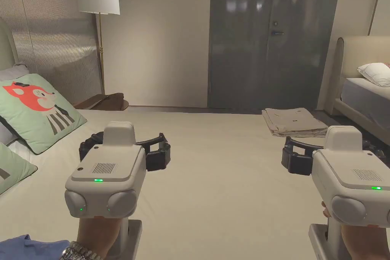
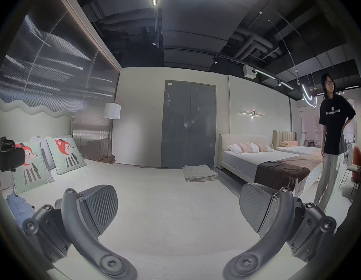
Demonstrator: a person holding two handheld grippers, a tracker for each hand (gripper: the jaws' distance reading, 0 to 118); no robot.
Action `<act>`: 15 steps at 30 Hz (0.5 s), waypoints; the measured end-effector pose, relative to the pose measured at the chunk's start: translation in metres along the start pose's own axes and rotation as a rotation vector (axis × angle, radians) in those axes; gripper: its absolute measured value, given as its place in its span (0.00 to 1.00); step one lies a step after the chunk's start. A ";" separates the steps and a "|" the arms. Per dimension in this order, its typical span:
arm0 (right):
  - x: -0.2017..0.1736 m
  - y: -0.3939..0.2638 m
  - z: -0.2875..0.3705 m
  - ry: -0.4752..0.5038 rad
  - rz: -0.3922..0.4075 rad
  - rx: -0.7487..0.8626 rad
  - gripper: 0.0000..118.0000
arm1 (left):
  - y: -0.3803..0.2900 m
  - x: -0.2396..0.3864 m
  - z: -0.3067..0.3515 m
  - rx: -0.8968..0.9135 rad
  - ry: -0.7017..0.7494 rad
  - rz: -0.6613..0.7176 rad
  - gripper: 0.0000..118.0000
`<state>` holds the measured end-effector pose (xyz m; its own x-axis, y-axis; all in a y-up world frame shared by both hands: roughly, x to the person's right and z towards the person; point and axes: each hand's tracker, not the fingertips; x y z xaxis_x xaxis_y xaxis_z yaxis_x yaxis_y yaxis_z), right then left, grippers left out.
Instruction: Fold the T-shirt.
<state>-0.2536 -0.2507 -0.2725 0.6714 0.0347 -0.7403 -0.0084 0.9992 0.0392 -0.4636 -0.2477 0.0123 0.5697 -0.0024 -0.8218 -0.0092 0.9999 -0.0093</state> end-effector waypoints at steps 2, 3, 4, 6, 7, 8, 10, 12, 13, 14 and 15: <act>0.000 0.000 -0.001 -0.001 0.001 0.003 0.99 | 0.000 -0.001 0.000 -0.002 0.003 0.006 0.94; 0.000 0.000 -0.001 -0.001 0.000 0.004 0.99 | 0.000 -0.001 0.000 -0.002 0.002 0.007 0.94; 0.000 0.001 0.000 0.002 -0.001 0.005 0.99 | 0.000 -0.001 0.000 -0.002 0.002 0.008 0.94; 0.000 0.001 0.000 0.003 -0.004 0.007 1.00 | 0.000 -0.001 0.000 -0.003 0.004 0.006 0.94; -0.001 0.001 0.000 0.004 -0.003 0.008 0.99 | 0.000 -0.001 0.001 -0.004 0.006 0.005 0.94; -0.001 0.001 0.002 0.004 -0.004 0.010 0.99 | 0.000 -0.002 0.001 -0.003 0.006 0.005 0.94; -0.001 0.001 0.002 0.005 -0.008 0.010 0.99 | 0.000 -0.002 0.001 -0.003 0.006 0.003 0.94; -0.002 0.002 0.006 0.003 -0.010 0.010 0.99 | 0.000 -0.001 0.002 -0.003 0.007 0.000 0.94; -0.002 0.002 0.006 0.003 -0.010 0.009 0.99 | 0.001 -0.002 0.001 -0.001 0.007 0.000 0.94; -0.002 0.002 0.006 0.004 -0.009 0.008 0.99 | 0.001 -0.002 0.002 -0.001 0.007 0.000 0.94; -0.002 0.002 0.006 0.004 -0.009 0.008 0.99 | 0.001 -0.002 0.002 0.001 0.006 0.001 0.94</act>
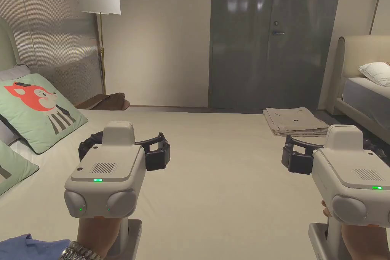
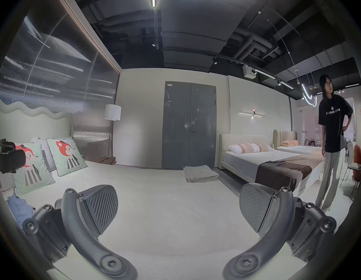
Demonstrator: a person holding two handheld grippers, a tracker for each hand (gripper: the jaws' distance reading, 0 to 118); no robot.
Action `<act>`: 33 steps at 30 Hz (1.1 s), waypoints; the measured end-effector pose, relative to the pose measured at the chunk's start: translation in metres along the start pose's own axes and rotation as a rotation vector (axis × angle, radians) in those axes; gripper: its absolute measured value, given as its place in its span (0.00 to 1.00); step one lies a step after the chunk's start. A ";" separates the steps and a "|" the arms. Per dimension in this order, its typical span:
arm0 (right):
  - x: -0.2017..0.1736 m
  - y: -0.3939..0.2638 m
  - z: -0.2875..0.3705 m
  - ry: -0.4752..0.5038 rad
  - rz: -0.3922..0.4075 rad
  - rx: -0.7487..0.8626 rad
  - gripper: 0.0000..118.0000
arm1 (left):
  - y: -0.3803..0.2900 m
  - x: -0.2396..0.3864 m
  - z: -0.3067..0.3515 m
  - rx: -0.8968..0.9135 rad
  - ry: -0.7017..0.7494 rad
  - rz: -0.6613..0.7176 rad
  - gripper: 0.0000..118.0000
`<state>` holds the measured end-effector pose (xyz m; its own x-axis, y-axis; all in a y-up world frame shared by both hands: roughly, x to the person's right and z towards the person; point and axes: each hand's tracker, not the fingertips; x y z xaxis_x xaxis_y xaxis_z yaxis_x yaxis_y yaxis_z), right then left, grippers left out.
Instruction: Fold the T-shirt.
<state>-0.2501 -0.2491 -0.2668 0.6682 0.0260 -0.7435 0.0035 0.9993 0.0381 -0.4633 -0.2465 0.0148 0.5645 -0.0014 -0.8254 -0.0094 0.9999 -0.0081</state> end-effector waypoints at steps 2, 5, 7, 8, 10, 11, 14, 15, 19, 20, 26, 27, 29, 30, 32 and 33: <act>0.000 0.000 0.000 0.000 0.001 0.000 0.99 | 0.001 0.000 0.000 0.004 -0.002 0.001 0.94; 0.001 0.001 0.002 0.000 0.008 0.004 0.99 | 0.002 0.000 0.001 0.008 0.002 0.001 0.94; 0.001 0.003 0.003 -0.003 0.008 0.008 0.99 | 0.003 -0.001 0.002 0.010 0.002 0.004 0.94; 0.001 0.003 0.003 -0.002 0.007 0.010 0.99 | 0.003 -0.001 0.002 0.013 0.002 0.005 0.94; 0.001 0.003 0.002 0.000 0.007 0.013 0.99 | 0.003 -0.001 0.003 0.017 0.003 0.004 0.94; 0.001 0.003 0.003 0.001 0.009 0.015 0.99 | 0.004 -0.001 0.003 0.018 0.003 0.004 0.94; 0.001 0.004 0.003 0.000 0.012 0.016 0.99 | 0.004 0.000 0.004 0.018 0.003 0.002 0.94; 0.000 0.004 0.003 0.001 0.011 0.016 0.99 | 0.004 0.000 0.004 0.018 0.002 0.001 0.94; -0.001 0.004 0.003 0.003 0.012 0.017 0.99 | 0.005 0.000 0.004 0.022 0.003 0.001 0.94; -0.001 0.004 0.003 0.002 0.012 0.017 0.99 | 0.006 0.001 0.005 0.021 0.002 -0.001 0.94; -0.001 0.004 0.004 0.005 0.012 0.016 0.99 | 0.006 0.001 0.005 0.025 0.000 -0.003 0.94; -0.001 0.004 0.004 0.003 0.012 0.016 0.99 | 0.006 0.002 0.006 0.024 0.001 -0.003 0.94; 0.000 0.003 0.004 0.002 0.009 0.016 0.99 | 0.005 0.002 0.006 0.022 0.001 -0.002 0.94; 0.000 0.003 0.004 0.001 0.009 0.017 0.99 | 0.005 0.002 0.005 0.021 0.002 -0.004 0.94; 0.000 0.003 0.004 -0.001 0.011 0.017 0.99 | 0.004 0.002 0.005 0.021 0.004 -0.008 0.94; 0.001 0.002 0.003 -0.002 0.011 0.017 0.99 | 0.004 0.002 0.005 0.021 0.004 -0.009 0.94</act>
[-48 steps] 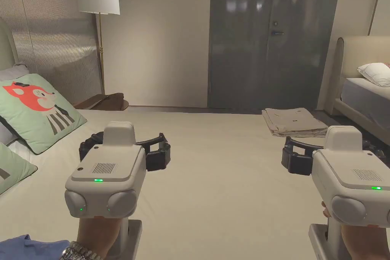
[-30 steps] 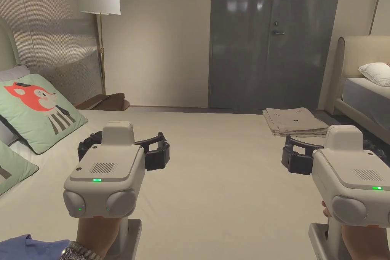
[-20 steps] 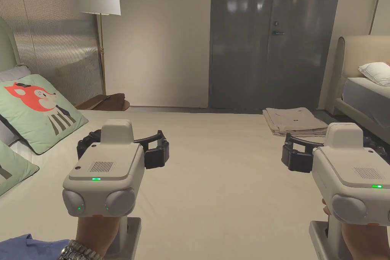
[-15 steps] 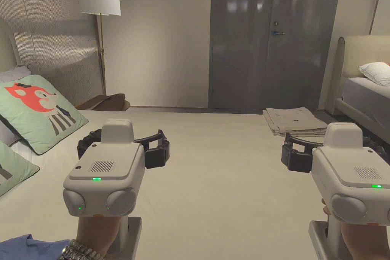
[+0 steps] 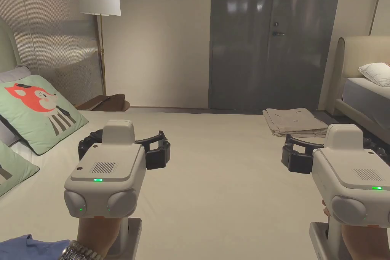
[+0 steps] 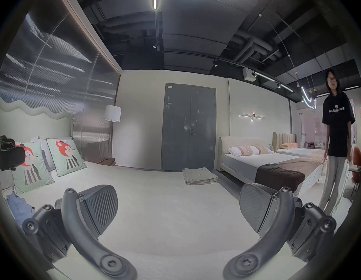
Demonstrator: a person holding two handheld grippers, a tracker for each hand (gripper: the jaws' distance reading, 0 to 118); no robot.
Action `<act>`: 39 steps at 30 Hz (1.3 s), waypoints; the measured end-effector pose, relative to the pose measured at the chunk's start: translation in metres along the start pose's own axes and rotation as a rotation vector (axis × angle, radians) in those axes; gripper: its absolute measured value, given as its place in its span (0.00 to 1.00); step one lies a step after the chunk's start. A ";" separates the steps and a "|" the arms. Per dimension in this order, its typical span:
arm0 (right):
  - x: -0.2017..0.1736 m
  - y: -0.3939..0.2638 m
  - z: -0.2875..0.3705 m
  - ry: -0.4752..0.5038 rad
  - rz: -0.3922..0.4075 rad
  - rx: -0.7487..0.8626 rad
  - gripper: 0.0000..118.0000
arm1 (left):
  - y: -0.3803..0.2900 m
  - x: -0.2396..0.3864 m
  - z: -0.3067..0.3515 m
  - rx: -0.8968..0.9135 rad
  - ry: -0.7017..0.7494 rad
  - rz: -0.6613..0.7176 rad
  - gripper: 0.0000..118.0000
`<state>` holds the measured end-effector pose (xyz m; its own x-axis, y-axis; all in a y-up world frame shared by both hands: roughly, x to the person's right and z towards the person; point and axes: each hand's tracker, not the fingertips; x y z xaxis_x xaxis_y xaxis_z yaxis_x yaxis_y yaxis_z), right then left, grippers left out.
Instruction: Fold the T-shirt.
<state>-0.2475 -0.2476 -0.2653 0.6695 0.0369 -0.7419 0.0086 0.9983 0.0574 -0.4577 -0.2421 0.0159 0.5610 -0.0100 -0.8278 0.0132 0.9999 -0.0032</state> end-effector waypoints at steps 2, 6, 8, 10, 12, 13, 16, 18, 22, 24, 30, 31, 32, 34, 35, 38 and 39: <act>0.000 0.000 -0.001 -0.001 -0.001 0.000 0.99 | 0.000 0.000 0.000 0.001 0.000 0.003 0.94; 0.000 0.001 0.000 -0.002 -0.002 0.003 0.99 | 0.001 0.001 0.001 0.004 0.000 0.007 0.94; 0.000 0.001 0.000 -0.002 0.002 0.004 0.99 | 0.001 0.001 0.001 0.005 0.001 0.004 0.94; 0.000 0.001 0.001 -0.001 0.004 0.004 0.99 | 0.001 0.001 0.001 0.005 0.001 0.005 0.94; 0.000 0.001 0.001 -0.003 0.005 0.006 0.99 | 0.001 0.001 0.001 0.005 0.001 0.005 0.94; 0.000 0.001 0.001 -0.002 0.005 0.006 0.99 | 0.001 0.001 0.001 0.005 0.002 0.004 0.94; 0.000 0.002 0.001 -0.004 0.005 0.008 0.99 | 0.000 0.002 0.001 0.004 0.004 0.002 0.94; 0.000 0.002 0.001 -0.003 0.005 0.007 0.99 | 0.000 0.002 0.001 0.004 0.002 0.002 0.94; -0.002 0.003 0.002 -0.004 0.007 0.008 0.99 | 0.000 0.002 0.001 0.007 0.007 0.000 0.94; -0.002 0.003 0.001 -0.003 0.006 0.009 0.99 | 0.000 0.001 0.001 0.005 0.006 0.000 0.94; -0.003 0.003 0.002 0.000 0.005 0.007 0.99 | 0.000 0.001 0.001 0.006 0.009 0.003 0.94; -0.003 0.003 0.002 0.001 0.003 0.007 0.99 | 0.000 0.001 0.001 0.006 0.009 0.003 0.94; -0.003 0.002 0.001 0.001 0.002 0.007 0.99 | -0.001 0.001 0.001 0.005 0.009 0.004 0.94; -0.003 0.002 0.001 -0.002 0.002 0.008 0.99 | -0.001 0.001 0.000 0.005 0.009 0.001 0.94; -0.003 0.002 0.001 -0.003 0.003 0.008 0.99 | -0.002 0.001 0.000 0.005 0.010 0.000 0.94; -0.003 0.002 0.000 0.000 0.002 0.006 0.99 | -0.002 0.002 0.001 0.002 0.009 -0.003 0.94; -0.003 0.002 0.000 -0.001 0.004 0.006 0.99 | -0.002 0.002 0.001 0.002 0.008 -0.002 0.94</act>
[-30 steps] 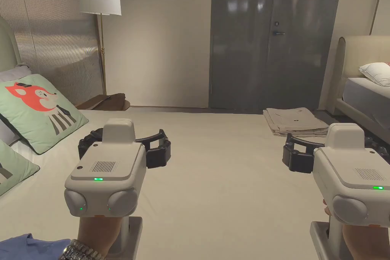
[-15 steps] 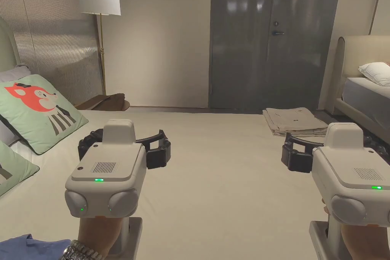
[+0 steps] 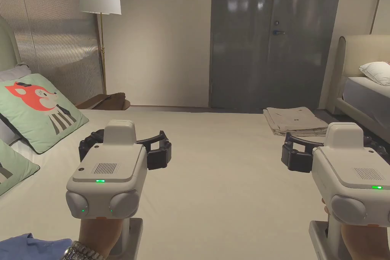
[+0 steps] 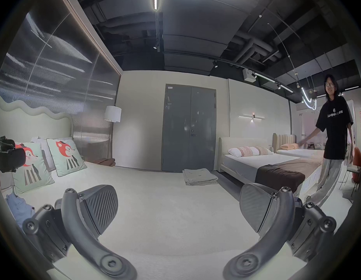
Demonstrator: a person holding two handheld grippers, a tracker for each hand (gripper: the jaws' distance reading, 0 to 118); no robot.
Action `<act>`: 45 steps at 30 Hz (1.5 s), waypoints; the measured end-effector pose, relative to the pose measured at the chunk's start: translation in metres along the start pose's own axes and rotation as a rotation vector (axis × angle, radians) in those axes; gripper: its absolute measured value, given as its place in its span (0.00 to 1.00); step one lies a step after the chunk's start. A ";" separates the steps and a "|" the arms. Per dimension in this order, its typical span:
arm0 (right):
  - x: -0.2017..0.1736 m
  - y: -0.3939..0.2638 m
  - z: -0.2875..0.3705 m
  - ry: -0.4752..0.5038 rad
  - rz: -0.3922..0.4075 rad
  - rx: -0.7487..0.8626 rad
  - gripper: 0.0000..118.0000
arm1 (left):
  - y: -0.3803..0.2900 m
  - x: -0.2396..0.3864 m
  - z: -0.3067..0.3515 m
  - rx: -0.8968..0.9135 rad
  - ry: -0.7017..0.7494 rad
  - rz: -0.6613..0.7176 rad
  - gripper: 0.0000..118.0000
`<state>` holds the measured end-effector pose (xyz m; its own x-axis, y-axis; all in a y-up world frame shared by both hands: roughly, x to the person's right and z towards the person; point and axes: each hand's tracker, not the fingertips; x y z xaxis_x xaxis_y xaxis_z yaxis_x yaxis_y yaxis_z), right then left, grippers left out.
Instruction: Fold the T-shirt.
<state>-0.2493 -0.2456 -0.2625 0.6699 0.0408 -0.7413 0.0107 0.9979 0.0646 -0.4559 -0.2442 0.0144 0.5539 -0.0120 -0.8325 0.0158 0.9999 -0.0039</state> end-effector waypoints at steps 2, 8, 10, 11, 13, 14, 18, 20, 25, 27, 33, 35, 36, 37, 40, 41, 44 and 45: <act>0.000 0.000 0.000 -0.002 0.002 0.001 0.99 | 0.000 0.000 0.000 0.001 0.001 0.004 0.94; 0.000 -0.001 0.000 -0.003 0.000 -0.001 0.99 | 0.000 0.000 0.000 0.003 0.003 0.005 0.94; 0.001 -0.002 -0.001 -0.002 -0.002 -0.001 0.99 | 0.000 -0.001 0.000 0.004 0.004 0.004 0.94; 0.001 -0.002 -0.001 -0.003 -0.001 -0.002 0.99 | 0.000 -0.001 0.001 0.004 0.005 0.003 0.94; 0.001 -0.002 -0.001 -0.001 -0.001 -0.001 0.99 | -0.001 -0.001 0.001 0.004 0.004 0.004 0.94; 0.001 -0.002 -0.001 -0.001 0.000 -0.002 0.99 | -0.001 -0.001 0.001 0.004 0.005 0.006 0.94; 0.000 -0.002 0.000 0.000 0.002 -0.001 0.99 | -0.001 -0.001 0.002 0.005 0.006 0.008 0.94; 0.000 -0.002 0.000 0.001 0.001 0.000 0.99 | -0.001 -0.001 0.002 0.005 0.005 0.009 0.94; -0.001 -0.001 0.000 0.001 0.002 0.001 0.99 | -0.001 -0.001 0.003 0.004 0.006 0.011 0.94; -0.001 -0.001 0.000 -0.001 0.005 0.001 0.99 | -0.002 -0.001 0.003 0.004 0.007 0.015 0.94; -0.001 -0.001 0.002 -0.003 0.005 0.002 0.95 | -0.002 0.000 0.004 0.001 0.005 0.012 0.66; 0.000 -0.001 0.006 0.012 0.002 0.016 0.52 | -0.003 0.003 0.008 0.035 0.025 -0.008 0.02; -0.001 0.000 0.008 0.015 0.008 0.022 0.40 | -0.003 0.005 0.007 0.038 0.059 -0.026 0.01; -0.003 0.001 0.009 0.001 0.026 0.024 0.40 | -0.003 0.007 0.005 0.032 0.094 -0.028 0.01; -0.005 0.000 0.012 -0.032 0.043 0.038 0.00 | -0.001 0.004 0.005 0.001 0.028 0.036 0.00; -0.002 0.003 0.015 -0.008 0.029 0.027 0.00 | -0.001 0.004 0.005 0.009 0.041 0.026 0.00; -0.005 0.003 0.020 -0.012 0.032 0.030 0.00 | -0.003 0.007 0.007 0.023 0.048 -0.005 0.00; -0.003 0.003 0.015 -0.006 0.032 0.027 0.00 | -0.003 0.006 0.009 0.024 0.049 -0.007 0.00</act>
<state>-0.2398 -0.2435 -0.2503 0.6747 0.0725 -0.7345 0.0089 0.9943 0.1063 -0.4455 -0.2477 0.0141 0.5127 -0.0174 -0.8584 0.0394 0.9992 0.0033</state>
